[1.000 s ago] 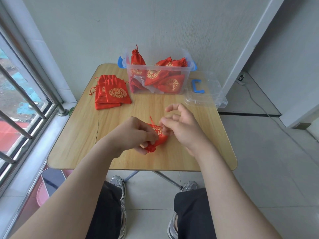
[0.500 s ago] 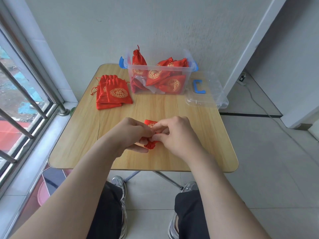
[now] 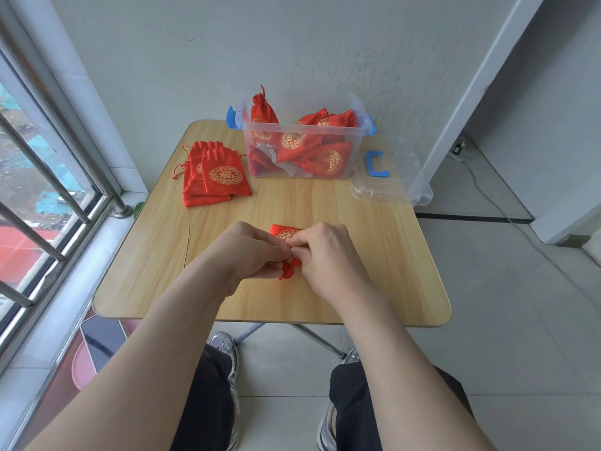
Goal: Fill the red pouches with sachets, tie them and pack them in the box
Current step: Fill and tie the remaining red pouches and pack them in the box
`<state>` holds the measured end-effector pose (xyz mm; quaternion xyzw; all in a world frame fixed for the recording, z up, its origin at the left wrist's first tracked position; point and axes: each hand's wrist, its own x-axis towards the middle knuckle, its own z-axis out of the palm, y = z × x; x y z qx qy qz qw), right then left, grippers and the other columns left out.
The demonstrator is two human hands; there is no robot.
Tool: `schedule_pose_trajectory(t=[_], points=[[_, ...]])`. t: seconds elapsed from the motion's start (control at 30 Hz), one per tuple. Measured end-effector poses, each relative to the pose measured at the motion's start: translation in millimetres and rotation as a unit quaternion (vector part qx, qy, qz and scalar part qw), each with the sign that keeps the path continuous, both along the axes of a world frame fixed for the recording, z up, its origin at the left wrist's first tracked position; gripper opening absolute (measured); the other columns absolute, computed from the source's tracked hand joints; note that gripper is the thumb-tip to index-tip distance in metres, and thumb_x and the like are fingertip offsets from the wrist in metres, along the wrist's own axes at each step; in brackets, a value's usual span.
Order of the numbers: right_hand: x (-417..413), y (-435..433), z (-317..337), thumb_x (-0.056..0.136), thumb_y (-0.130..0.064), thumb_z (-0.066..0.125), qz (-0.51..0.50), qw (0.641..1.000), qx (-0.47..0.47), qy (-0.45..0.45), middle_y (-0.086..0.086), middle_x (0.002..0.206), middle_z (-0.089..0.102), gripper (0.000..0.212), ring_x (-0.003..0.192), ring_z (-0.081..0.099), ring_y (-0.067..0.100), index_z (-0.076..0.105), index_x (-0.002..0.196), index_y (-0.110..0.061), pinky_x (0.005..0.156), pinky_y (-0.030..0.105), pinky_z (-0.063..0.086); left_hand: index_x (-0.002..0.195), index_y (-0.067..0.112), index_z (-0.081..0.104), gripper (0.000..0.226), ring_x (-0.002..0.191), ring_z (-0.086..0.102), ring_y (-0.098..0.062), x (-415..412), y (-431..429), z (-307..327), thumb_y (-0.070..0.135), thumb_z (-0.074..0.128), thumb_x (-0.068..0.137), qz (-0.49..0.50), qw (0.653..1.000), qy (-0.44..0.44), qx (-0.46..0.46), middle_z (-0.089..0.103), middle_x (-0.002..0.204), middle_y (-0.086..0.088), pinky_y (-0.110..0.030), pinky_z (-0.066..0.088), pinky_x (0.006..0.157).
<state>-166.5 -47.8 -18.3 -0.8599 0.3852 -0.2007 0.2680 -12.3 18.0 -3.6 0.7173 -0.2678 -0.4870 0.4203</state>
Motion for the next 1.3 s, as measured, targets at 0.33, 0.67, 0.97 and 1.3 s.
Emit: schedule_pose_trajectory(t=[0.33,0.67,0.97,1.3], points=[[4.3,1.3,1.4,0.101,-0.014,0.070,-0.083,0.994,0.068,-0.036,0.002,0.107,0.077,0.015,0.104,0.070,0.022,0.082,0.109,-0.016,0.085,0.036,0.062,0.089,0.018,0.077,0.008,0.064,0.073,-0.005,-11.6,-0.7,0.6,0.014,0.084,0.086,0.022,0.977,-0.198,-0.075,0.080,0.074,0.003,-0.013,0.050,0.050],[3.0,-1.5,6.2,0.098,-0.009,0.067,-0.126,0.983,0.119,-0.062,-0.001,0.091,0.079,0.020,0.085,0.073,0.016,0.083,0.100,-0.020,0.065,0.021,0.054,0.080,0.019,0.077,0.016,0.063,0.070,0.006,-23.1,-4.9,-1.4,0.004,0.081,0.083,-0.005,0.906,-0.373,-0.197,0.073,0.062,0.013,-0.004,0.046,0.061],[-8.6,-8.3,11.0,0.093,-0.010,0.066,-0.144,0.921,0.342,-0.118,0.000,0.073,0.070,0.017,0.078,0.065,0.019,0.080,0.083,-0.014,0.079,0.038,0.056,0.104,0.015,0.076,0.024,0.085,0.072,-0.006,-13.5,-5.1,-8.3,-0.001,0.071,0.088,-0.133,0.869,-0.440,-0.187,0.078,0.092,0.006,-0.026,0.061,0.082],[-10.4,-15.6,11.7,0.093,0.001,0.066,-0.124,0.844,0.488,-0.183,0.009,0.070,0.059,0.006,0.062,0.057,0.018,0.071,0.091,-0.002,0.058,0.031,0.047,0.096,0.018,0.076,0.027,0.077,0.072,0.004,-13.2,0.0,-4.3,-0.001,0.073,0.076,-0.114,0.887,-0.394,-0.210,0.076,0.080,0.013,-0.024,0.061,0.075]])
